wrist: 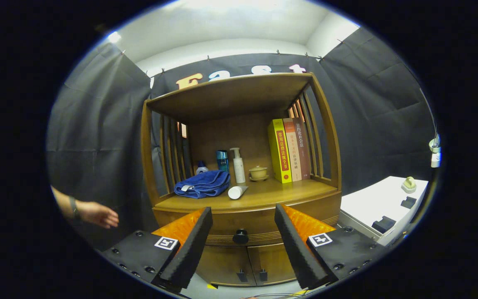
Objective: Pull open the drawer, take out the items inside it, and place them on the countertop above the cabinet.
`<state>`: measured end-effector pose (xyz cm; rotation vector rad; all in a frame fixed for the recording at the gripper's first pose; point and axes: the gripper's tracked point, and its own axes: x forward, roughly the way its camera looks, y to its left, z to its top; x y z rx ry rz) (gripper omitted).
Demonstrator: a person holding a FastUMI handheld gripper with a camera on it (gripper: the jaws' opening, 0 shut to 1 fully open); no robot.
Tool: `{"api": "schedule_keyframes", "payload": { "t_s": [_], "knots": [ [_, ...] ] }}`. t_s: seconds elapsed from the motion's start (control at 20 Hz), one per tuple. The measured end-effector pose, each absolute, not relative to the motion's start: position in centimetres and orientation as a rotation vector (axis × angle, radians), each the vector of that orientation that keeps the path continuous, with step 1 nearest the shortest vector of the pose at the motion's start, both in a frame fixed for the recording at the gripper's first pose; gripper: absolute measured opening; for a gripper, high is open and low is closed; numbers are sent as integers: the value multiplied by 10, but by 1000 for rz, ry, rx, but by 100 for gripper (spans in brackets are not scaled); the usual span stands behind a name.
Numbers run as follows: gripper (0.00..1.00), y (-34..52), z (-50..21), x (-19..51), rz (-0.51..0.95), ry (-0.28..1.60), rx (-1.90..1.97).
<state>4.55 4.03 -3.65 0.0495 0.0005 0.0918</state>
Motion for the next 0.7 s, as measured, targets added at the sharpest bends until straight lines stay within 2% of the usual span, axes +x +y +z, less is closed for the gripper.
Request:
{"api": "schedule_keyframes", "payload": {
  "t_s": [0.7],
  "knots": [
    [99,36,-54,64,103,19,72]
  ]
}}
